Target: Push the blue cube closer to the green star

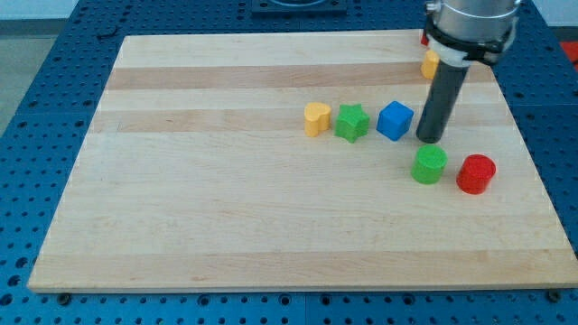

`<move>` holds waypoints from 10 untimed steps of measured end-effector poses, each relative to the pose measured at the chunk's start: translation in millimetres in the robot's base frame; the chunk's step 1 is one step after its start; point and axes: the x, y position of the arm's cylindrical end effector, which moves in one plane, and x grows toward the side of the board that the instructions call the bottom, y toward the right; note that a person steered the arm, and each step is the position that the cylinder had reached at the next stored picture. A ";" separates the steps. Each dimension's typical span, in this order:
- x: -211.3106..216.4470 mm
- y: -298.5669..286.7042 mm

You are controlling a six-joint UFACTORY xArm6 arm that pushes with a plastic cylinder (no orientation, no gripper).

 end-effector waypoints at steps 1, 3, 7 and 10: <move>-6.0 3.6; -37.1 -18.0; -15.8 -25.1; 11.0 -72.8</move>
